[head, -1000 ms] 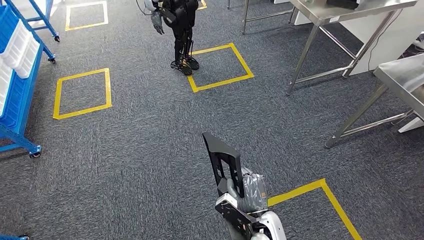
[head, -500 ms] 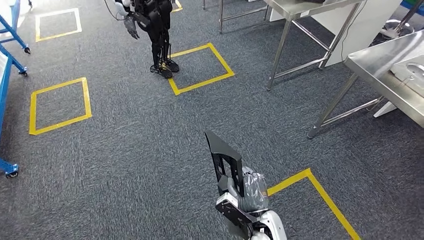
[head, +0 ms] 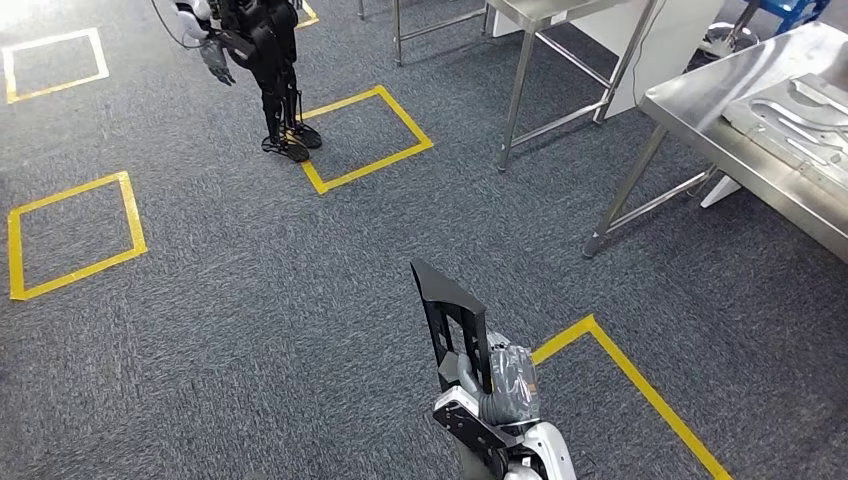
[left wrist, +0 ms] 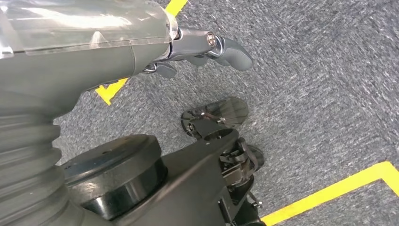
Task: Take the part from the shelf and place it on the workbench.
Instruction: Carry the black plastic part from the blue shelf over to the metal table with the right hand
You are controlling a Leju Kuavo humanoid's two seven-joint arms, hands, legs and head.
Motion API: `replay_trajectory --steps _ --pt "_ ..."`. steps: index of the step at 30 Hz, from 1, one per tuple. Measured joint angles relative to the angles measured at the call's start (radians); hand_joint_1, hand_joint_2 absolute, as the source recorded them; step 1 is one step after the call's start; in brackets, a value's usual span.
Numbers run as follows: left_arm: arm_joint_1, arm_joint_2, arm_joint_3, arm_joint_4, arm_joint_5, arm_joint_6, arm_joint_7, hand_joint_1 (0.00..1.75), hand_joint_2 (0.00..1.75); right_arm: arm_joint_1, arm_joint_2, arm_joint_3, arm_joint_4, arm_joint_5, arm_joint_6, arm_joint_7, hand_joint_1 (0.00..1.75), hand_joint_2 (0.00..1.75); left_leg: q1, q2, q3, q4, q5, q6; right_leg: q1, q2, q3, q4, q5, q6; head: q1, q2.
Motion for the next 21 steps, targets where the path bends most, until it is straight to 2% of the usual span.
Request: replay_trajectory --steps 2,4,6,8,9,10,11,13,14,15,16,18,20,21 --pt "0.000 0.000 0.000 0.000 -0.001 0.000 0.000 0.00 1.75 0.001 0.000 -0.001 -0.003 0.001 -0.001 0.000 1.75 1.75 0.000 0.011 0.002 0.000 -0.001 -0.011 0.003 0.014 -0.002 -0.004 0.001 -0.011 0.000 0.000" --pt "-0.002 0.000 0.000 0.000 -0.004 0.000 0.000 0.00 1.75 0.003 0.000 -0.001 -0.006 0.003 -0.001 0.001 1.75 1.75 0.003 0.003 -0.002 0.017 -0.018 -0.022 0.001 0.027 -0.001 -0.010 0.006 -0.022 0.000 0.000" --pt "-0.002 0.000 0.000 0.000 -0.007 0.000 0.000 0.00 1.75 0.004 0.001 -0.002 -0.010 0.005 -0.002 0.001 1.75 1.75 0.007 -0.026 -0.038 0.102 -0.072 -0.030 -0.004 0.039 0.001 -0.015 0.011 -0.031 0.000 0.000" --pt "0.000 0.000 0.000 0.000 -0.008 0.000 0.001 0.00 1.75 0.006 0.002 -0.003 -0.011 0.006 -0.002 0.001 1.75 1.75 0.009 -0.045 -0.098 0.236 -0.133 -0.035 -0.003 0.053 0.000 -0.015 0.013 -0.034 0.000 0.000" --pt "0.002 0.000 0.000 0.000 -0.009 0.000 0.002 0.00 1.75 0.007 0.002 -0.003 -0.011 0.006 -0.002 0.001 1.75 1.75 0.009 -0.047 -0.119 0.281 -0.143 -0.036 -0.003 0.061 0.000 -0.014 0.013 -0.034 0.000 0.000" --pt "0.002 0.000 0.000 0.000 -0.010 0.000 0.003 0.00 1.75 0.009 0.002 -0.003 -0.011 0.006 -0.002 0.001 1.75 1.75 0.009 -0.049 -0.125 0.292 -0.135 -0.036 -0.003 0.070 0.000 -0.013 0.013 -0.034 0.000 0.000" --pt "0.003 0.000 0.000 0.000 -0.011 0.000 0.003 0.00 1.75 0.009 0.002 -0.003 -0.011 0.006 -0.002 0.001 1.75 1.75 0.010 -0.050 -0.112 0.261 -0.107 -0.034 -0.003 0.080 0.001 -0.012 0.013 -0.034 0.000 0.000" --pt "0.002 0.000 0.000 0.000 -0.011 0.000 0.004 0.00 1.75 0.010 0.002 -0.003 -0.011 0.006 -0.002 0.001 1.75 1.75 0.010 -0.069 -0.051 0.125 -0.036 -0.028 -0.003 0.099 0.002 -0.008 0.012 -0.031 0.000 0.000" --pt "0.002 0.000 0.000 0.000 -0.011 0.001 0.004 0.00 1.75 0.009 0.002 -0.004 -0.012 0.006 -0.002 0.002 1.75 1.75 0.010 -0.083 -0.024 0.062 -0.013 -0.024 -0.002 0.107 0.000 -0.006 0.012 -0.027 0.000 0.000" --pt "0.002 0.000 0.000 0.000 -0.011 0.002 0.004 0.00 1.75 0.009 0.002 -0.004 -0.012 0.006 -0.002 0.002 1.75 1.75 0.009 -0.094 -0.008 0.024 -0.004 -0.020 -0.002 0.114 -0.003 -0.005 0.013 -0.021 0.000 0.000" --pt "0.002 0.000 0.000 0.000 -0.012 0.002 0.004 0.00 1.75 0.010 0.003 -0.004 -0.013 0.006 -0.002 0.002 1.75 1.75 0.008 -0.100 -0.003 0.010 -0.004 -0.016 -0.002 0.121 -0.007 -0.005 0.015 -0.015 0.000 0.000" --pt "0.002 -0.001 0.000 0.000 -0.015 0.004 0.004 0.00 1.75 0.012 0.003 -0.004 -0.014 0.006 -0.002 0.002 1.75 1.75 0.008 -0.091 -0.003 0.004 0.001 -0.006 -0.004 0.127 -0.012 -0.007 0.019 -0.002 0.000 0.000" --pt "0.002 -0.004 0.000 0.000 -0.019 0.005 0.002 0.00 1.75 0.014 0.002 -0.007 -0.017 0.006 -0.002 0.002 1.75 1.75 0.011 -0.078 -0.003 -0.006 0.010 0.011 -0.002 0.098 -0.024 0.017 -0.001 0.006 0.000 0.000" --pt "0.002 -0.006 0.000 0.000 -0.021 0.006 0.001 0.00 1.75 0.014 0.002 -0.008 -0.019 0.006 -0.002 0.003 1.75 1.75 0.012 -0.070 -0.003 -0.011 0.014 0.018 -0.001 0.078 -0.042 0.057 -0.027 0.009 0.000 0.000"
